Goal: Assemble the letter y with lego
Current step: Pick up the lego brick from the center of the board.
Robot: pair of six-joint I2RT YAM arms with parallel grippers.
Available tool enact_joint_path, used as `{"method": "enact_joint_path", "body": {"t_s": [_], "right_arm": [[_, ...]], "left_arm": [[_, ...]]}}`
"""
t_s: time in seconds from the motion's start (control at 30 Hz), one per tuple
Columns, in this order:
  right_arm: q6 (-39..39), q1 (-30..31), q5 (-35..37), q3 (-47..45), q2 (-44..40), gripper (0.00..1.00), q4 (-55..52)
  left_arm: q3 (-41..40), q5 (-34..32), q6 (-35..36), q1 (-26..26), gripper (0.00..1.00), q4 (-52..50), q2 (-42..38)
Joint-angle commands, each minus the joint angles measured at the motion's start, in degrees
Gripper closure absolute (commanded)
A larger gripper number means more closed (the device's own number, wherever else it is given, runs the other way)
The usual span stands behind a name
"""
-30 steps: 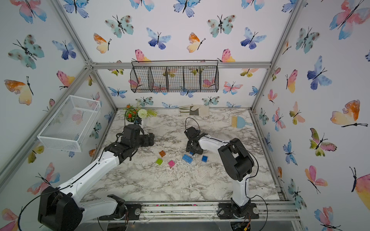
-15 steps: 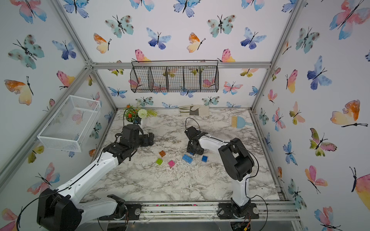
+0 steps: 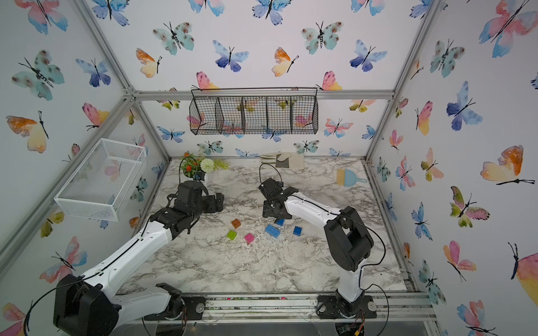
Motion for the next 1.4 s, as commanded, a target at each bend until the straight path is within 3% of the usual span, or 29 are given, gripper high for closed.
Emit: {"method": "enact_joint_path", "body": {"t_s": [0.0,0.27,0.3,0.37,0.47,0.73,0.93,1.37], "right_arm": [[-1.4,-0.2,-0.4,3.0,4.9,0.01,-8.1],[-1.9,-0.2,-0.9,0.9,3.8,0.01,-4.0],[-1.6,-0.2,-1.3,1.2,4.4,0.06,-4.3],[-0.6,-0.4,-2.1,1.3,5.3,0.29,-4.5],[1.3,-0.6,-3.3,1.1,6.5,0.43,-4.3],[5.3,-2.0,-1.6,-1.4,4.6,0.39,-3.5],[6.6,-4.6,-6.6,-6.3,3.6,0.41,2.0],[4.3,-4.8,-7.1,-2.7,7.2,0.47,1.2]], "left_arm": [[0.9,-0.2,-0.2,-0.1,0.07,-0.3,-1.2],[0.8,-0.3,-0.1,-0.1,0.07,-0.2,-1.2],[0.7,-0.2,-0.2,-0.1,0.07,-0.1,-1.2],[0.7,-0.2,-0.2,-0.1,0.07,-0.1,-1.3],[0.6,-0.3,-0.2,-0.1,0.07,0.0,-1.5],[0.6,-0.3,-0.2,-0.1,0.07,0.1,-1.7],[0.5,-0.1,-0.2,-0.1,0.07,0.1,-1.8],[0.3,-0.5,-0.1,-0.1,0.07,0.3,-2.0]]}}
